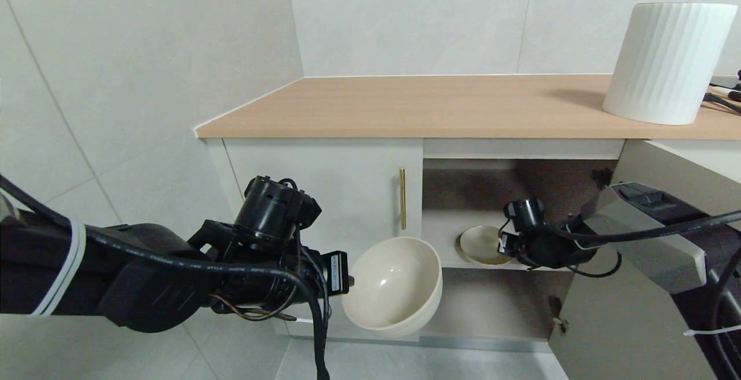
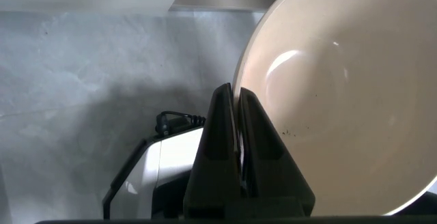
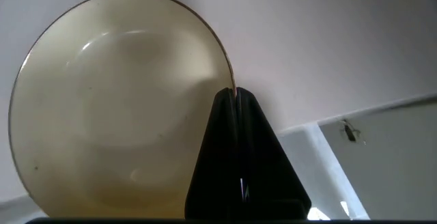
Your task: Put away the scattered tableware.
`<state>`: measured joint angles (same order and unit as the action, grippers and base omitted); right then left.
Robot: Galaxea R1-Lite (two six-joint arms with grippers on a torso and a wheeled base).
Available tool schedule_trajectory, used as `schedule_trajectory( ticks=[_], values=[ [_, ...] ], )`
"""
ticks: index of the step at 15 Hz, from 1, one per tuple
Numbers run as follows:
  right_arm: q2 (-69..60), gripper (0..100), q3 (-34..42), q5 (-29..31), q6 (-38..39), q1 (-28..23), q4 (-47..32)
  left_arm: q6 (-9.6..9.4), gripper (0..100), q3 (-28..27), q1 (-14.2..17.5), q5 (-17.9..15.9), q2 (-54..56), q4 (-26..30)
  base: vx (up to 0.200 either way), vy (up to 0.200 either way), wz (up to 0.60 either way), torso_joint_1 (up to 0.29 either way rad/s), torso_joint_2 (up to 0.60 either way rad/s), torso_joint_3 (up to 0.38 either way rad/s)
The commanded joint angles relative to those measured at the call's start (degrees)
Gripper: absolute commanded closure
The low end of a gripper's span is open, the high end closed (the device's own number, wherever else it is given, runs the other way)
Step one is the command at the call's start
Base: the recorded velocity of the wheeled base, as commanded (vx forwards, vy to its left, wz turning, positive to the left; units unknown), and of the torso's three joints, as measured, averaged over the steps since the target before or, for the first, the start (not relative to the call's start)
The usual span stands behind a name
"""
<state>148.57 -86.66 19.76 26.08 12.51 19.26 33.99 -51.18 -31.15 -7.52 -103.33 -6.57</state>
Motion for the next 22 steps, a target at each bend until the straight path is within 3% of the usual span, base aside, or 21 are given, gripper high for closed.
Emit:
schedule_trajectory(
  ticks=[1, 9, 19, 20, 22],
  values=[
    [1.7, 100, -2.4, 0.1, 0.2, -0.5, 0.0, 0.03, 100, 0.0, -0.1, 0.0, -0.2, 0.0, 0.000, 0.000, 0.00, 0.000, 0.00, 0.000],
    [3.8, 100, -11.4, 0.1, 5.7, -1.4, -8.0, 0.11, 100, -0.1, -0.1, 0.1, -0.2, 0.0, 0.000, 0.000, 0.00, 0.000, 0.00, 0.000],
    [5.2, 100, -13.5, 2.4, 5.8, -1.5, -9.1, 0.11, 100, -0.1, -0.1, 0.4, 0.0, 0.0, 0.000, 0.000, 0.00, 0.000, 0.00, 0.000],
    [5.1, 0, -13.4, 2.4, 5.9, -1.5, -9.0, 0.11, 100, -0.1, -0.1, 0.3, 0.1, 0.0, 0.000, 0.000, 0.00, 0.000, 0.00, 0.000],
    [4.9, 0, -13.4, 2.5, 5.9, -1.5, -9.0, 0.11, 100, -0.1, -0.1, 0.4, 0.1, 0.0, 0.000, 0.000, 0.00, 0.000, 0.00, 0.000]
  ],
)
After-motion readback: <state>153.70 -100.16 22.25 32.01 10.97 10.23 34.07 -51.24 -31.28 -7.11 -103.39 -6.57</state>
